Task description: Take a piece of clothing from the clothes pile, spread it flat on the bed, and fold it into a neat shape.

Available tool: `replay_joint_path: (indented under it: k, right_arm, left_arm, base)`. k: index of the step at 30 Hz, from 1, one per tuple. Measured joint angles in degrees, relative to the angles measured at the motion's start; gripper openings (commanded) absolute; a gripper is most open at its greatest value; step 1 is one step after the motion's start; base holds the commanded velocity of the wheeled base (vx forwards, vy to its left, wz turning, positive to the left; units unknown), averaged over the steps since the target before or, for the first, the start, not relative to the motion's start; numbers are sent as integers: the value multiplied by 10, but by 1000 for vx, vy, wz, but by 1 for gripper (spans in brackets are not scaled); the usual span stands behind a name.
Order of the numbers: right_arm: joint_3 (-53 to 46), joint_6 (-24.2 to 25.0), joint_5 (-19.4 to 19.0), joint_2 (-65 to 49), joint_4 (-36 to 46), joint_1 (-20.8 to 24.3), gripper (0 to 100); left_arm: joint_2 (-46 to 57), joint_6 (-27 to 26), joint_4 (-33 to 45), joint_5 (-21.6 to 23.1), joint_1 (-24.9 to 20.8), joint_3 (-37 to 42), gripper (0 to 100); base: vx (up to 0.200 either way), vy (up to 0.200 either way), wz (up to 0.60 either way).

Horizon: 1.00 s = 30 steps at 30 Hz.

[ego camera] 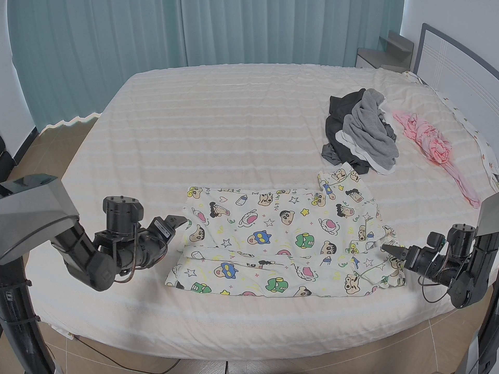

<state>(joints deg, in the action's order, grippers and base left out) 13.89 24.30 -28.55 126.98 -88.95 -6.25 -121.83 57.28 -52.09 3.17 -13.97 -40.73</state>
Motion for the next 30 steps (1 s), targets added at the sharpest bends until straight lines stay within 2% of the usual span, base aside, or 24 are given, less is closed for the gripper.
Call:
replay_joint_path:
  k: [4, 9, 14, 17, 24, 26, 30]
  right_arm:
    - [-3, 22, 8, -35, 0, -2, 100]
    - [-28, 37, 29, -88, 0, 17, 100]
    - [-54, 40, 79, -132, 15, 62, 100]
    - [-57, 41, 109, -153, 70, 94, 100]
    - [-31, 45, 219, -205, 219, 163, 100]
    - [-21, 52, 233, -222, 276, 180, 100]
    - [16, 99, 252, -257, 423, 212, 100]
  left_arm:
    - [49, 39, 0, 60, 11, 62, 100]
    - [96, 71, -22, 92, 26, 145, 100]
    - [111, 96, -116, 123, 43, 206, 100]
    - [107, 104, -172, 136, 53, 235, 100]
    - [70, 109, -299, 151, 67, 303, 100]
    - [59, 109, -324, 156, 69, 318, 100]
    - [42, 108, -346, 162, 72, 336, 100]
  base:
    - [0, 0, 0]
    - [0, 0, 0]
    - [0, 0, 0]
    - [0, 0, 0]
    - [0, 0, 0]
    - [0, 0, 0]
    - [0, 0, 0]
